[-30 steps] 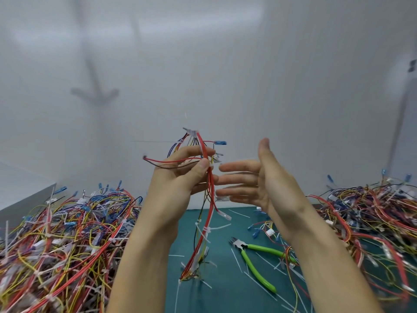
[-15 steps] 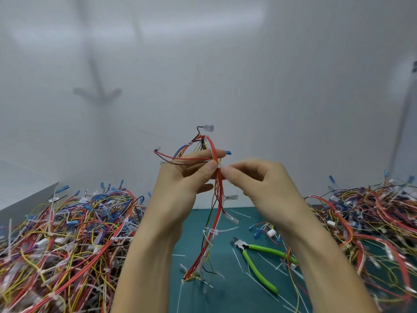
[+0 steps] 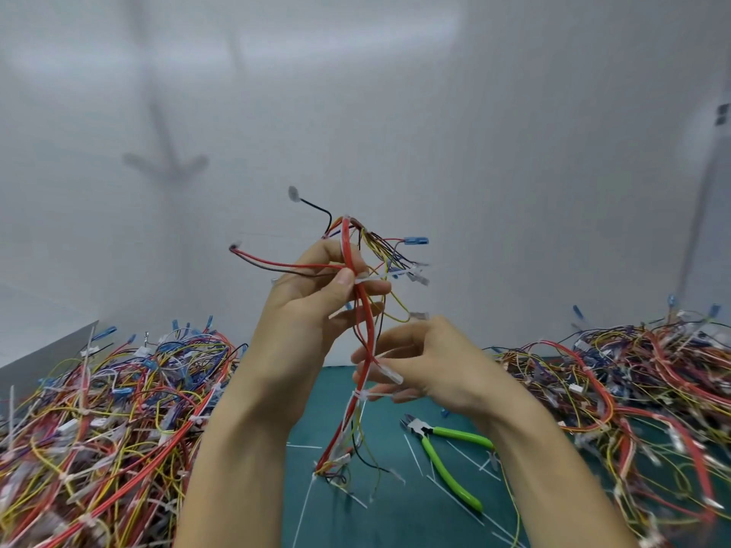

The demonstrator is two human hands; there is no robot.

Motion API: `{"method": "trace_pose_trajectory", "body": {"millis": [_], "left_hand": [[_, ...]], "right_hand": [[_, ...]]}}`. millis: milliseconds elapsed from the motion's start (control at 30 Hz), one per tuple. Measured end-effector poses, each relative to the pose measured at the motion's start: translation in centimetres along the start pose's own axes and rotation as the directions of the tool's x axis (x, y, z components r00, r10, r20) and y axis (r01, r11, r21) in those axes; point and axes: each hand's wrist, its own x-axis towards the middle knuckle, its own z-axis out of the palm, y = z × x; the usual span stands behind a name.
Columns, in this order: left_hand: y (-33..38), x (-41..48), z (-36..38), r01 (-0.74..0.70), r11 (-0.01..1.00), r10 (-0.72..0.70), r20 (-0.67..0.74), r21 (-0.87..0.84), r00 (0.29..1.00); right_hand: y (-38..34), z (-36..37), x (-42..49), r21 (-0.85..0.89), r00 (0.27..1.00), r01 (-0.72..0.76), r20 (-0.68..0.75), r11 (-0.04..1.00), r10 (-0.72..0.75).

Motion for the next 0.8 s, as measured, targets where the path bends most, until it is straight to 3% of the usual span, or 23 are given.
{"method": "trace_pose_trajectory", "body": {"millis": [100,267,433,800], "left_hand": [[0.2,0.0,-0.2,-0.003,0.999,0.003,-0.008,-0.041,1.0],[0.5,-0.1,-0.8,0.019,0.999,-0.02,-0.032,-0.046,0.999],[0.8,-0.2,-2.0,0.024,0.993,-0.031,-0.068,-0.112,0.997],[0.7,-0.2,-2.7,0.042,0.998,-0.048,-0.105,-0.053,0.993]], "right_hand": [[0.2,0.2,0.2,-0.018,0.998,0.032,-0.05,0.999,-0.033],[0.1,-0.6,0.2,0.187,0.963,0.084,-0.267,0.979,-0.032],[0.1,-2.3,-0.2,0.258,0.899,0.166,-0.436,0.952,-0.038],[-0.1,-2.6,-0.6,0.227,0.917,0.168,-0.393,0.959,-0.068]]}}
